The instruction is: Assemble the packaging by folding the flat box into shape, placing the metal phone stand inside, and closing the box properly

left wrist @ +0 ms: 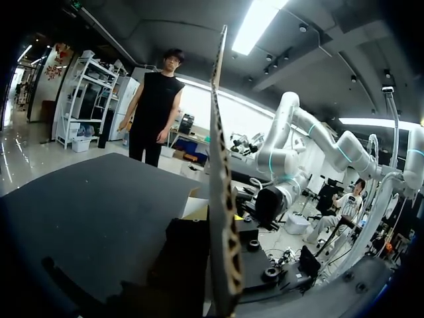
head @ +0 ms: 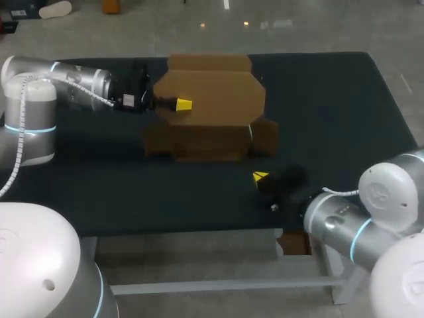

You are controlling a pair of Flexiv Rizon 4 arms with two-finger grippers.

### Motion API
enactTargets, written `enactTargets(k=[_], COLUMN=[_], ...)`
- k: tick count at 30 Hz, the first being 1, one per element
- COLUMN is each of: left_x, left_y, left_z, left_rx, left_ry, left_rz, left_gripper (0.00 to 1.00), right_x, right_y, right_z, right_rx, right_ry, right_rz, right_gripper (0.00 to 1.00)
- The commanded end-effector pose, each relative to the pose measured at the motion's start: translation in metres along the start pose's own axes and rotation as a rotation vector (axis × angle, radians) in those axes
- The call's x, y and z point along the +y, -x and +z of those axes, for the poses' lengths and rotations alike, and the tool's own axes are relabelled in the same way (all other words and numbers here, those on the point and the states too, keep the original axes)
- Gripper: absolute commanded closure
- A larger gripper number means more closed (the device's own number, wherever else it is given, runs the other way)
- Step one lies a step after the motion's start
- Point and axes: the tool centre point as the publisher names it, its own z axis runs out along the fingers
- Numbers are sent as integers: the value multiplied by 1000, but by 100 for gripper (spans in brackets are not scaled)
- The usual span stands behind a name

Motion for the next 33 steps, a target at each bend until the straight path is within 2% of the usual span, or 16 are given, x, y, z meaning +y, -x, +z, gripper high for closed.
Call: enactTargets(k=[1,12,15,16,21,30,31,32,33], left_x=[2,2,2,2,2,2,2,2,2], left_y=[0,0,0,0,0,0,0,0,0], left_z=[0,0,0,0,0,0,0,0,0], left_rx=[1,1,1,1,1,1,1,1,1], left_ry=[1,1,1,1,1,1,1,1,1], left_rz=[0,0,0,0,0,0,0,0,0], left_gripper=[100,100,100,100,100,100,100,100,100], right_x=[4,2,3,3,4,4,4,5,4], right_y=[14,40,44,46,53,73,74,77,79], right_z=[-21,-44,-49,-50,-55,-58,-58,-58,-58], right_rx=[73,151,165,178,205,237,239,241,246], right_ry=[-1,-5,-10,-17,-41,-76,-79,-78,-74], right_rz=[2,-5,-16,-22,-45,-90,-97,-100,-107], right_gripper=[100,99,95,83,64,45,40,29,24])
